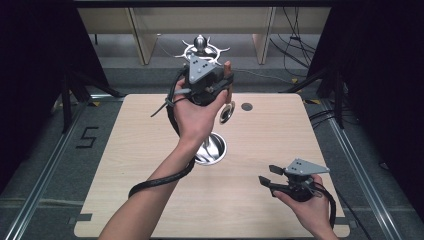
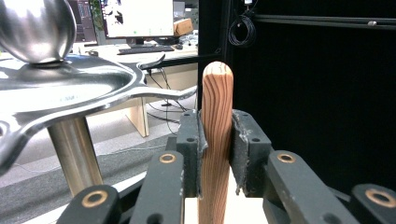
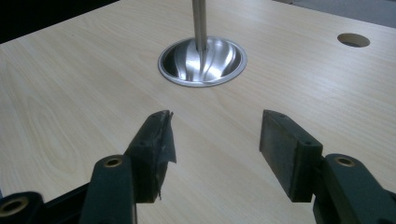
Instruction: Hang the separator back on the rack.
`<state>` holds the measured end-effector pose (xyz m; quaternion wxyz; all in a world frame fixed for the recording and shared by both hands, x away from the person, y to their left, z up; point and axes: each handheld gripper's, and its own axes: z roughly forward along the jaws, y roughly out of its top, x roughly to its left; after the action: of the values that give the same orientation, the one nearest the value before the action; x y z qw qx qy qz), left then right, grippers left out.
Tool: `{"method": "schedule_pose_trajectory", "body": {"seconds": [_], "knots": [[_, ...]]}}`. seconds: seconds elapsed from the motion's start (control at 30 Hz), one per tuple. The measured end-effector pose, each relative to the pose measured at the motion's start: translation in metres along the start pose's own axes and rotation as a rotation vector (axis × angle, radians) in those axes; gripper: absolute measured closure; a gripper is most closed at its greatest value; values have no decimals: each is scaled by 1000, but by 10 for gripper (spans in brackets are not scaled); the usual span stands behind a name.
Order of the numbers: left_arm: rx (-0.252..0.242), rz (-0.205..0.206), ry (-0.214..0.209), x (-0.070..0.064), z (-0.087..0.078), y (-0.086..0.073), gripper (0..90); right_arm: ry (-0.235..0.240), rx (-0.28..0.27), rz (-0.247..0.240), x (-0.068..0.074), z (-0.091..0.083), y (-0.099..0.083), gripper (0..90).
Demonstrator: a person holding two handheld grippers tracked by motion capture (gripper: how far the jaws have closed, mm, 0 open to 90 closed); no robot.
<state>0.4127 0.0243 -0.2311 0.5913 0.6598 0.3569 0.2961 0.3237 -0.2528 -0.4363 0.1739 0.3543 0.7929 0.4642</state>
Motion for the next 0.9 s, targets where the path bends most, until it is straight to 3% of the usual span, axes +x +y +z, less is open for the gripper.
{"method": "schedule_pose_trajectory", "body": {"seconds": [0.07,0.13,0.2,0.27,0.3,0.43,0.47,0.57,0.7,0.9], "knots": [[0,-8,2,0,0,0,742,1,4,18,2,0,0,444],[8,15,10,3,-1,1,742,7,3,28,2,-1,0,444],[-1,-9,7,2,0,1,742,10,7,8,0,-1,1,444],[13,13,18,4,0,2,741,6,7,12,0,-1,1,444],[1,-6,12,3,1,1,741,-4,-6,11,0,-1,0,444],[-1,-15,19,6,0,1,741,-3,-4,-6,0,-1,1,444],[-1,-14,21,6,0,1,741,3,2,18,2,0,0,444],[1,-20,26,8,0,0,741,-10,-6,-14,-1,0,0,444],[0,-22,30,11,0,0,741,5,0,17,2,0,0,444],[4,-31,35,15,0,-2,740,3,4,8,0,0,0,444]]}}
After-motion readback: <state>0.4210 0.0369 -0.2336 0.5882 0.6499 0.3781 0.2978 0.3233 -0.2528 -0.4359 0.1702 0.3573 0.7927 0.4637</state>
